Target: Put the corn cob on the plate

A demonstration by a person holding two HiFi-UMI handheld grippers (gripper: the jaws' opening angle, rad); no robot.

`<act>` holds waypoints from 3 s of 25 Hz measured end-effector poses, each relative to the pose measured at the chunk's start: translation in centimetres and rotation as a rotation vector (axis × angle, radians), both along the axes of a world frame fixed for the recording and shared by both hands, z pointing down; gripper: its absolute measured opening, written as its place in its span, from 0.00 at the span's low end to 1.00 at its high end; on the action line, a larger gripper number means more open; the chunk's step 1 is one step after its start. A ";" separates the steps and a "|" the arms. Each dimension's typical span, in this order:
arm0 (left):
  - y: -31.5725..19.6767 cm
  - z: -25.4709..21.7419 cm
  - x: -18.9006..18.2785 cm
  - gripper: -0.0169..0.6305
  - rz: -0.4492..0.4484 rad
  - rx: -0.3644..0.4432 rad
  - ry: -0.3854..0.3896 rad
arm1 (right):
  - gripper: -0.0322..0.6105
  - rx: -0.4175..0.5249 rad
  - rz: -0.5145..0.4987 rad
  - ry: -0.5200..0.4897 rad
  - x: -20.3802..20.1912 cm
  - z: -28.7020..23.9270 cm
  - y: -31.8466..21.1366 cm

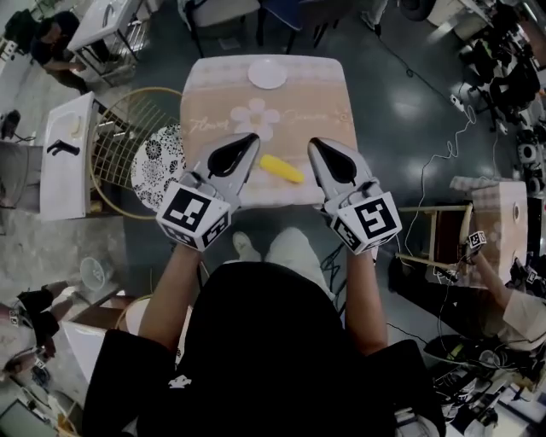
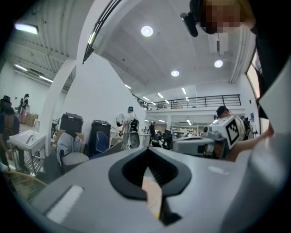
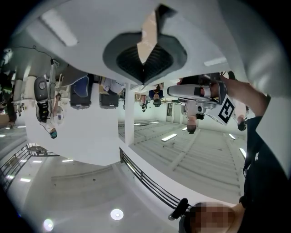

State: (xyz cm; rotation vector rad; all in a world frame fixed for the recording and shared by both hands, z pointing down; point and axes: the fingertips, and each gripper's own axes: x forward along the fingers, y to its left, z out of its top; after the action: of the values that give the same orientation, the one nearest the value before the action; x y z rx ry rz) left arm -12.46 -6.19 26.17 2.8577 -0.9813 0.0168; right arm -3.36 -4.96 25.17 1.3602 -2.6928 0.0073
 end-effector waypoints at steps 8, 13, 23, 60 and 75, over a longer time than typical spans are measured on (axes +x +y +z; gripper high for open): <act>-2.2 2.5 2.7 0.03 0.057 -0.036 -0.065 | 0.05 -0.028 0.060 -0.040 3.4 1.0 -2.2; -3.7 4.5 5.2 0.03 0.096 -0.040 -0.138 | 0.05 -0.031 0.023 -0.101 5.7 1.7 -3.8; -4.2 11.0 8.3 0.03 0.278 -0.036 -0.295 | 0.05 -0.111 0.045 -0.144 8.8 6.1 -4.5; 0.7 41.1 11.1 0.45 0.893 -0.088 -1.128 | 0.05 -0.351 0.110 -0.144 11.0 18.9 -1.6; 0.2 45.0 11.0 0.52 0.987 -0.156 -1.228 | 0.05 -0.404 0.086 -0.136 11.1 21.5 -1.7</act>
State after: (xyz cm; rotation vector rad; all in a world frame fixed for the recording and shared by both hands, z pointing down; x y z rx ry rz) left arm -1.43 -6.04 71.17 2.6370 0.5208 1.8928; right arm 7.77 -6.61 46.66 1.3816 -2.5388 0.6354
